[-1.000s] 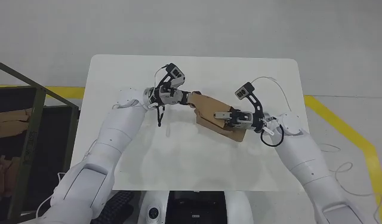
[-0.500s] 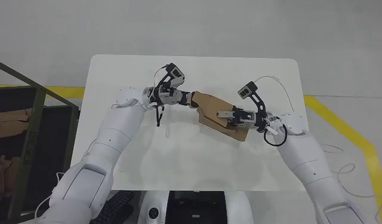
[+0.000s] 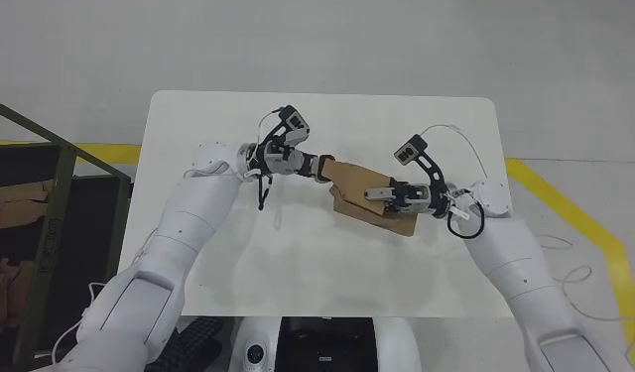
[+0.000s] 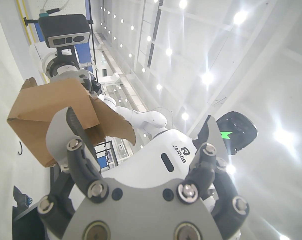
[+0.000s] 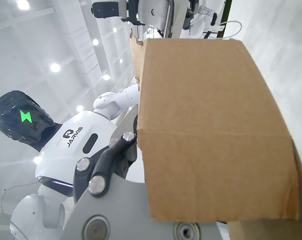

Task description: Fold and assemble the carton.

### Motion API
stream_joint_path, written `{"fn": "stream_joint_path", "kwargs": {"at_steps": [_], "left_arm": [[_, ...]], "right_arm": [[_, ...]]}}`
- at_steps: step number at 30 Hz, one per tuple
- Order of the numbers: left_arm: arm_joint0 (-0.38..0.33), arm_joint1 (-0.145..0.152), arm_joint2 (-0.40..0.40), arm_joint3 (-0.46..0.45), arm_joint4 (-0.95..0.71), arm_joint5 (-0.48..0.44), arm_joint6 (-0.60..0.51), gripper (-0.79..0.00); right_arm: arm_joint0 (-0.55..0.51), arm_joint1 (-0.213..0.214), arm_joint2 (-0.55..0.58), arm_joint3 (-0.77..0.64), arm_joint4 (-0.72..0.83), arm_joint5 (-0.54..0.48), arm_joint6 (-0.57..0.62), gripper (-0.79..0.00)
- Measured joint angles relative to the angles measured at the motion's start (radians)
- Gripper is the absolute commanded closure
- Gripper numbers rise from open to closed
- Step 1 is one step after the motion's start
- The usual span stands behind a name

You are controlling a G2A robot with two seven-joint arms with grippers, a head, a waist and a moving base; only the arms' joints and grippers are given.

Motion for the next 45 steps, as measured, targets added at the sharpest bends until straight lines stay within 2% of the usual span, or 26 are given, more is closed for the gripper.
{"fn": "stream_joint_path", "kwargs": {"at_steps": [21,45], "left_arm": [[0.016,0.07,0.09,-0.087,-0.061,0.013,0.0,-0.785],[-0.023,0.1,0.179,-0.078,-0.154,-0.018,0.0,-0.785]], "right_arm": [[0.023,0.007,-0.02,0.01,0.029,0.027,0.027,0.0],[0.034,-0.001,-0.023,0.047,0.037,0.019,0.019,0.0]]}}
